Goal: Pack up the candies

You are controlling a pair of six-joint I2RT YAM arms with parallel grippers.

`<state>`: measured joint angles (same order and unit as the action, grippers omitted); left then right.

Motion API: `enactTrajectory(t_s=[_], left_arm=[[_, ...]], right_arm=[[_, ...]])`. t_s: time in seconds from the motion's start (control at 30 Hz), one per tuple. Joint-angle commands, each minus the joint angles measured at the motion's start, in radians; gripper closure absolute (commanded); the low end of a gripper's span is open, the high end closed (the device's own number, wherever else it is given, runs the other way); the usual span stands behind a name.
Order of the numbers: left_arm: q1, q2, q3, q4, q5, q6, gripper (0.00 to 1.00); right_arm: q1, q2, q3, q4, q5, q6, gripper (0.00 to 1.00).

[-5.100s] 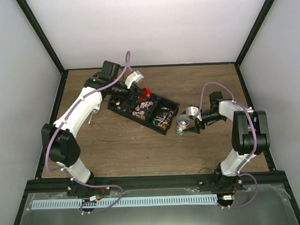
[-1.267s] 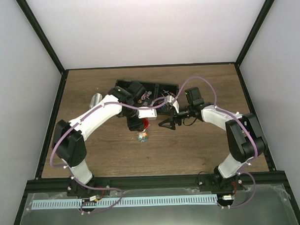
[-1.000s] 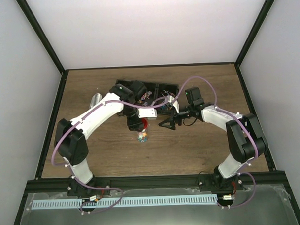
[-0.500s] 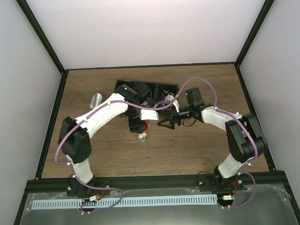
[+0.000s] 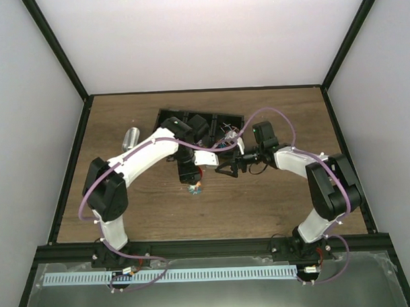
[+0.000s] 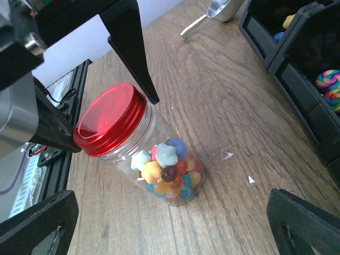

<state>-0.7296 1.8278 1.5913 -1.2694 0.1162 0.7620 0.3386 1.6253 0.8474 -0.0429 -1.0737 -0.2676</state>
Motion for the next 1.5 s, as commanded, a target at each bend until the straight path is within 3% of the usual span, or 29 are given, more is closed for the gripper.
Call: enactTrajectory(t_s=[0.0, 0.2, 0.33, 0.7, 0.73, 0.87, 0.93, 1.23, 1.47], left_arm=[[-0.006, 0.011, 0.014, -0.012, -0.002, -0.002, 0.17], [-0.007, 0.011, 0.032, -0.01, 0.003, -0.004, 0.14], [-0.004, -0.008, 0.062, -0.033, 0.052, -0.008, 0.0], [0.087, -0.179, 0.043, 0.014, 0.192, -0.008, 0.0], [0.093, -0.207, 0.021, 0.05, 0.205, -0.013, 0.03], [0.083, -0.249, -0.048, 0.132, 0.224, -0.019, 0.47], [0.081, -0.229, -0.055, 0.139, 0.22, -0.03, 0.58], [0.006, -0.152, -0.106, 0.19, 0.14, -0.038, 0.73], [0.007, -0.139, -0.197, 0.222, 0.114, -0.056, 0.74]], right_arm=[[0.005, -0.005, -0.008, 0.007, -0.003, -0.011, 0.0], [0.005, -0.006, -0.011, -0.009, -0.006, -0.037, 0.0], [0.004, -0.005, -0.017, -0.013, -0.007, -0.052, 0.0], [0.004, -0.011, -0.034, -0.041, 0.003, -0.088, 0.0], [0.004, -0.013, -0.036, -0.041, 0.003, -0.086, 0.0], [0.004, -0.016, -0.044, -0.03, 0.003, -0.074, 0.0], [0.004, -0.017, -0.044, -0.027, 0.008, -0.071, 0.0], [0.005, -0.019, -0.041, -0.016, 0.015, -0.05, 0.01], [0.004, -0.035, -0.043, -0.005, 0.015, -0.038, 0.01]])
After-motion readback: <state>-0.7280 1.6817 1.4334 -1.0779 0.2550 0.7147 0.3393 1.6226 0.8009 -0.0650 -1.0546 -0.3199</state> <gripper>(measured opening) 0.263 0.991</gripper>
